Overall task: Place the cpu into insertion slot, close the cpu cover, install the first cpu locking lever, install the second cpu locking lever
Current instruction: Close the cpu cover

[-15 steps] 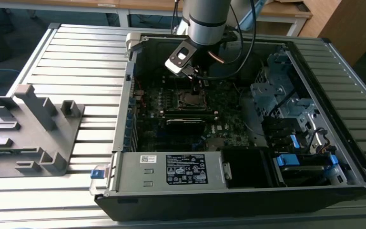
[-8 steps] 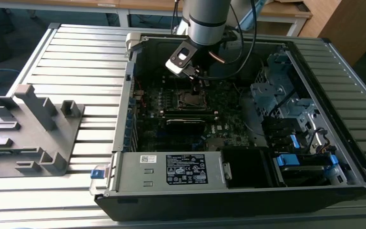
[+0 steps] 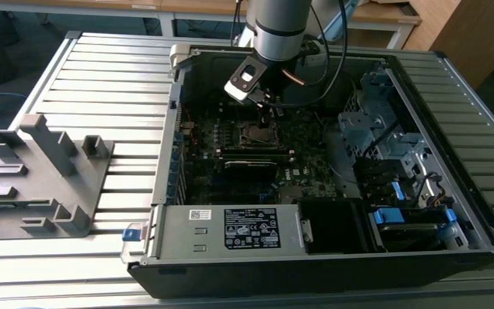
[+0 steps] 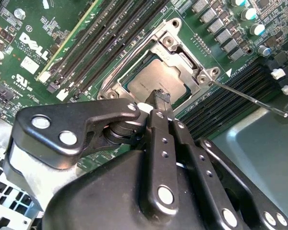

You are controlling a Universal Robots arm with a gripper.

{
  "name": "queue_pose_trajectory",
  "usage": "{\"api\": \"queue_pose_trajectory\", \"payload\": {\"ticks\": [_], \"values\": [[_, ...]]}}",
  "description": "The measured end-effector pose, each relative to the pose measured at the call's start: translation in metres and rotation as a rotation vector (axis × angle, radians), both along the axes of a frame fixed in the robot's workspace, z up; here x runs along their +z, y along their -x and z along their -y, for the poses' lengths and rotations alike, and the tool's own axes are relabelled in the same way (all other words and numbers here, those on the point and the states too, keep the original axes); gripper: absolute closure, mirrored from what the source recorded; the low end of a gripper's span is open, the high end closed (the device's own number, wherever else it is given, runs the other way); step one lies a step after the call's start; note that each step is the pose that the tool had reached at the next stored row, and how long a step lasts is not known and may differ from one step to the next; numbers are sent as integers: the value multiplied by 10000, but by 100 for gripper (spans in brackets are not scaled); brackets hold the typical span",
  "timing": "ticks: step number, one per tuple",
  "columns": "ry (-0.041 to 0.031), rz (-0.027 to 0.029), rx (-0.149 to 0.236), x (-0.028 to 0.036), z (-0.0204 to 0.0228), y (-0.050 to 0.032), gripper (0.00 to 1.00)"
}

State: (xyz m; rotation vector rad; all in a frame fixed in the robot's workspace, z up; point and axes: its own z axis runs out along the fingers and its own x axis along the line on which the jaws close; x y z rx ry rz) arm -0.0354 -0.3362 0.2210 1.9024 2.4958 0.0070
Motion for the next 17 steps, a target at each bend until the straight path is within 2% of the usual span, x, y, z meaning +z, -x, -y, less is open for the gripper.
{"api": "queue_pose_trajectory", "payload": {"ticks": [6, 12, 17], "values": [[0, 0, 459, 0, 0, 0, 89], [1, -1, 479, 0, 0, 0, 89], [-11, 0, 666, 0, 0, 0, 89]]}}
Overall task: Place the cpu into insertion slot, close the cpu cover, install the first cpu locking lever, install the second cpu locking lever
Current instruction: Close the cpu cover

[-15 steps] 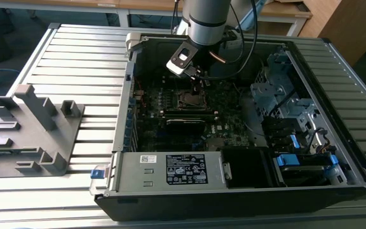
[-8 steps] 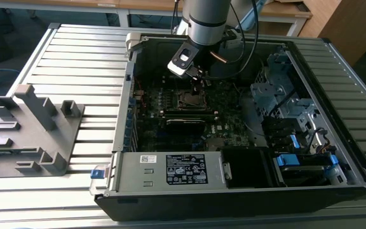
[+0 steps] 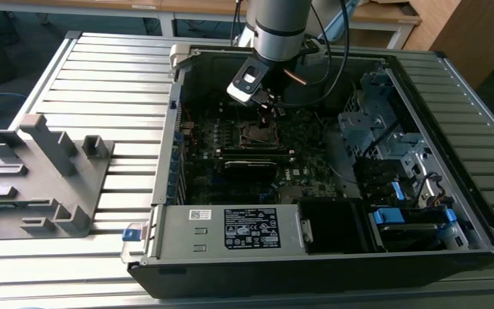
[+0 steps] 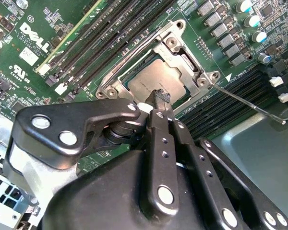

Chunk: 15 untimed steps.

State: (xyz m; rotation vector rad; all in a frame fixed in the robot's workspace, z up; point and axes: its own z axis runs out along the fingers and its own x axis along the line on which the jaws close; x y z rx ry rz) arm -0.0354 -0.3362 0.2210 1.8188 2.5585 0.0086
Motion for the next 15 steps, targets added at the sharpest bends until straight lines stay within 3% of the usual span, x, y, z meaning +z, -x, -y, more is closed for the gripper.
{"api": "queue_pose_trajectory", "payload": {"ticks": [15], "values": [[-6, 0, 146, 0, 0, 0, 89]]}}
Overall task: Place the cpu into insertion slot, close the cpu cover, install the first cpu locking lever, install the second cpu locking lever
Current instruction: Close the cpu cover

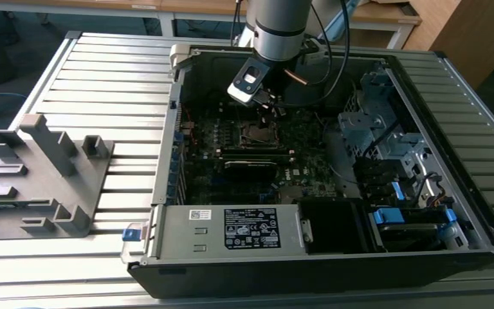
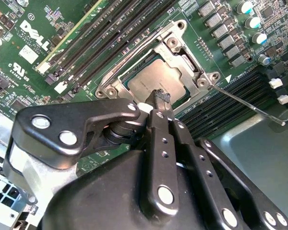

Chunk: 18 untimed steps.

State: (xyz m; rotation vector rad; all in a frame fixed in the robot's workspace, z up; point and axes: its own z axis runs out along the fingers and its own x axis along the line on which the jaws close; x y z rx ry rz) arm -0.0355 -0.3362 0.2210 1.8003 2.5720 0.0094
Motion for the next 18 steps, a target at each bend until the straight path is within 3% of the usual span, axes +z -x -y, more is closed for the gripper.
{"api": "queue_pose_trajectory", "payload": {"ticks": [18], "values": [[0, 0, 106, 0, 0, 0, 89]]}}
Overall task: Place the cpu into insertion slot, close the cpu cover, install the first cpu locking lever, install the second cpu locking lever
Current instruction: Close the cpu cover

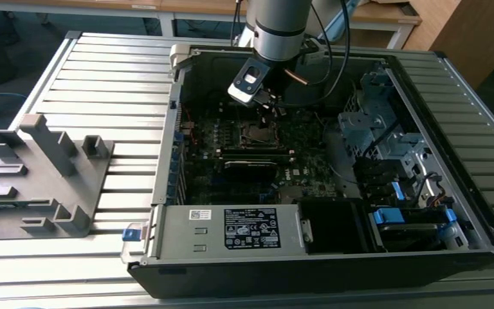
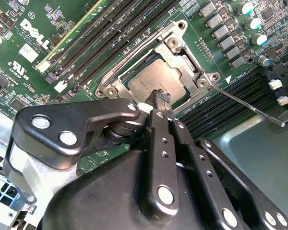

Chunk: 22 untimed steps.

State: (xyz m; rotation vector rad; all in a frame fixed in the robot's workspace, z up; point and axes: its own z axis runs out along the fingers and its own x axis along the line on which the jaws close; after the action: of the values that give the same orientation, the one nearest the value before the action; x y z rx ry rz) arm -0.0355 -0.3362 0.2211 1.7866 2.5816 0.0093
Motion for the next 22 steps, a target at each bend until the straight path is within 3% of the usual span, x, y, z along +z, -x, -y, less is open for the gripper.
{"api": "queue_pose_trajectory", "payload": {"ticks": [14, 22], "values": [[-1, 0, 182, 0, 0, 0, 89], [-1, 1, 622, 0, 0, 0, 89]]}}
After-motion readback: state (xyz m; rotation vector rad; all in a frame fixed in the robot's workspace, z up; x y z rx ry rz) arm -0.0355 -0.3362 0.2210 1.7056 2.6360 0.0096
